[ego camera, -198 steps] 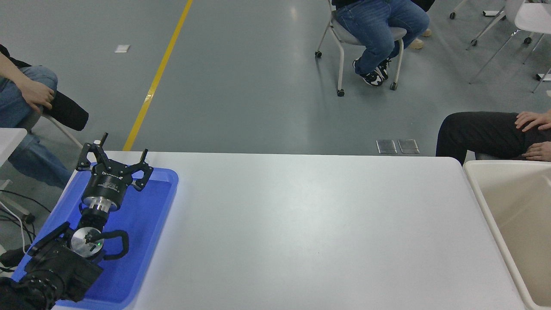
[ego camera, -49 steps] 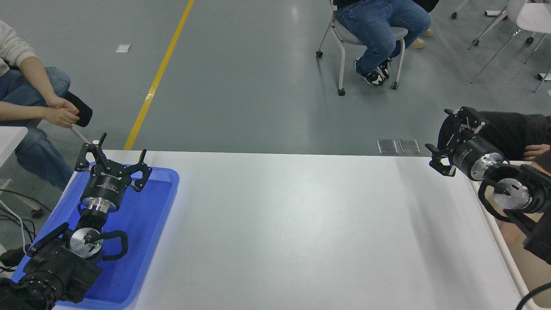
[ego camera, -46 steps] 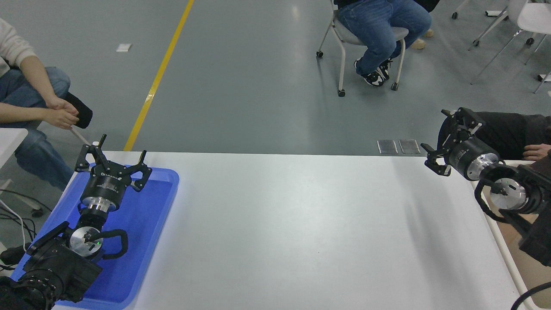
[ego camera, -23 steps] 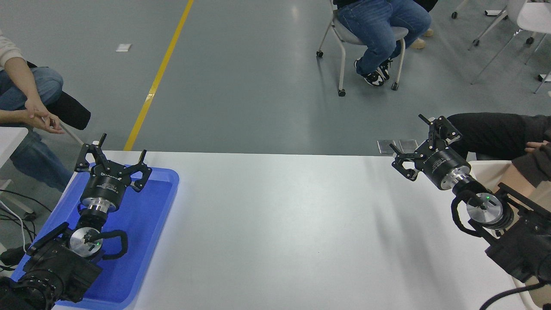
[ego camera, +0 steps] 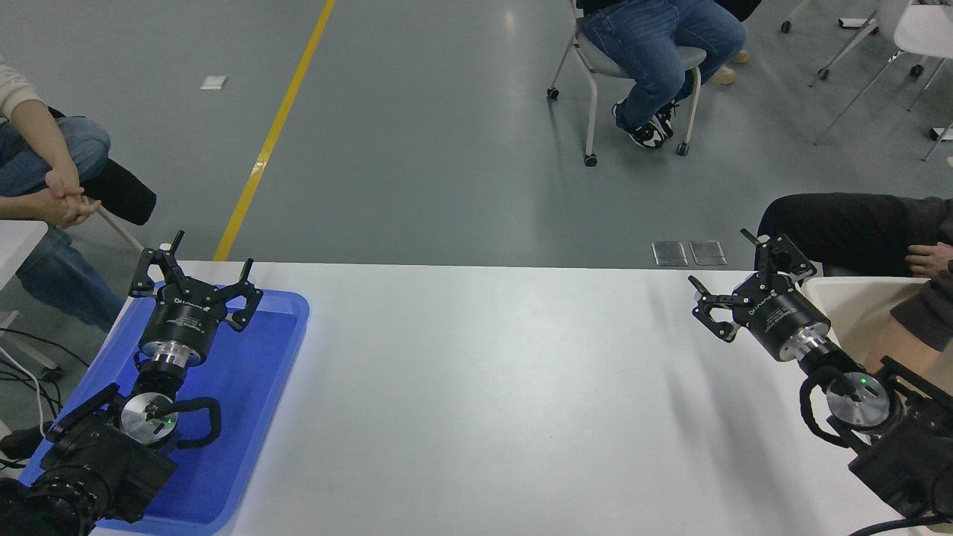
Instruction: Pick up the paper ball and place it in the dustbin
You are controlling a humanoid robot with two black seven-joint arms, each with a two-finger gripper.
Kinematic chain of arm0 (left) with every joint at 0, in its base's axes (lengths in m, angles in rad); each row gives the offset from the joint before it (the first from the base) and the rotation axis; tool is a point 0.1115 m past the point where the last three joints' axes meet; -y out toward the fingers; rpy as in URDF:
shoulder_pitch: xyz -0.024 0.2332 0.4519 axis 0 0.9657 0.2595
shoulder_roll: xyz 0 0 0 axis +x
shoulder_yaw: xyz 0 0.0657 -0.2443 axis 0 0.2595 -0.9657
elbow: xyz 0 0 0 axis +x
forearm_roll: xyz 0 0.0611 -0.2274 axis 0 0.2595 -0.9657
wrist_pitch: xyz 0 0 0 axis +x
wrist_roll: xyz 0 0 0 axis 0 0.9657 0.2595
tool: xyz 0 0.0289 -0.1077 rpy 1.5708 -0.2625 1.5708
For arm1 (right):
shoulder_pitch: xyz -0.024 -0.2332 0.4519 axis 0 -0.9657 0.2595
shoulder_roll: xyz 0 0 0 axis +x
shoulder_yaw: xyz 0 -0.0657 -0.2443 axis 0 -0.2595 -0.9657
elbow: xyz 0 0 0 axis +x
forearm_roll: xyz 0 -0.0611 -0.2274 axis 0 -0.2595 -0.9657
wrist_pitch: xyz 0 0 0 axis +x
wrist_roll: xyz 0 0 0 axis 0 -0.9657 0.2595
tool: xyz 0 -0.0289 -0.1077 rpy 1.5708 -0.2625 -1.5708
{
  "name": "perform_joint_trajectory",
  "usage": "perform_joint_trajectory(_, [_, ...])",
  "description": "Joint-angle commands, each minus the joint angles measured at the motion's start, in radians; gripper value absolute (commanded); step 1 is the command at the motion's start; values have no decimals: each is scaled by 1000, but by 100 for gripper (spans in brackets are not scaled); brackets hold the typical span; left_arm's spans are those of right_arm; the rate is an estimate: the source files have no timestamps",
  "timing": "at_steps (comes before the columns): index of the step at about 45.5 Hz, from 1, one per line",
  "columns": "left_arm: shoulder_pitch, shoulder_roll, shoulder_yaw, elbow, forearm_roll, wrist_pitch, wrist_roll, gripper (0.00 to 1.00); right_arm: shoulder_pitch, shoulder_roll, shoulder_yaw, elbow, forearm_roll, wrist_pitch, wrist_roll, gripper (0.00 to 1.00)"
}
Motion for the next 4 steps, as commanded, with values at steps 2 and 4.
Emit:
perform_joint_trajectory(2, [0, 0, 1, 1, 0, 0, 1, 100, -8, 0, 0, -14, 0, 17, 1, 100])
perform_joint_trajectory(4, [0, 0, 1, 1, 0, 0, 0, 100, -8, 0, -1, -14, 0, 19, 1, 100])
